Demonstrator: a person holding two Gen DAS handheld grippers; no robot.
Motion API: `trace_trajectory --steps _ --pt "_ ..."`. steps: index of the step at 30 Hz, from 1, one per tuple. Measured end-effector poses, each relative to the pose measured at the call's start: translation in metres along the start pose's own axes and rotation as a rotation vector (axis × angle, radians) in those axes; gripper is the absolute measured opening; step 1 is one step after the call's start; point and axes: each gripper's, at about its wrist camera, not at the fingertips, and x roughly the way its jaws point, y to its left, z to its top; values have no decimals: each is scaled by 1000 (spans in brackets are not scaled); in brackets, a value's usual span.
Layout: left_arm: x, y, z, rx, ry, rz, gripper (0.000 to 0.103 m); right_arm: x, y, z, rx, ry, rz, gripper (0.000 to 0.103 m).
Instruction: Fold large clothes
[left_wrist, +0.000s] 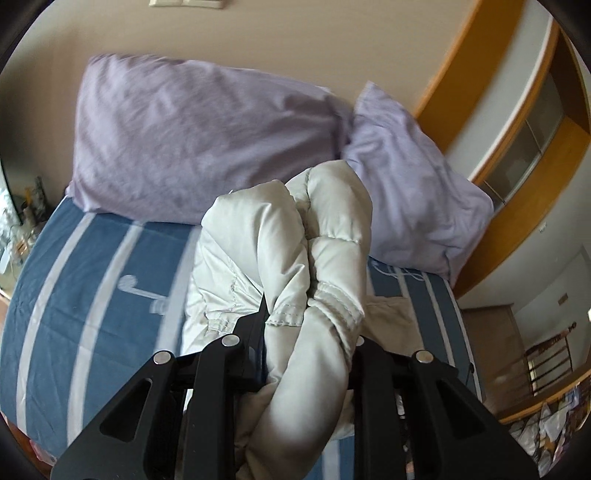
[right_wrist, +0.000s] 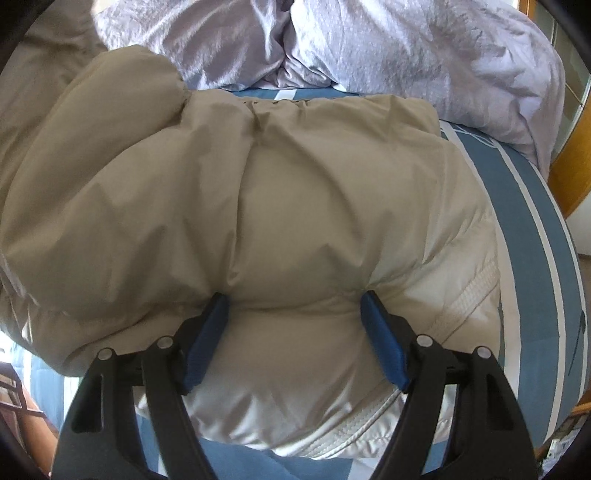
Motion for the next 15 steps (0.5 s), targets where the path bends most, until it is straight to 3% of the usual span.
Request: trace_trajectory --steps 15 --pt "53 -111 -21 59 119 -38 20 -11 -10 -11 -29 -61 81 75"
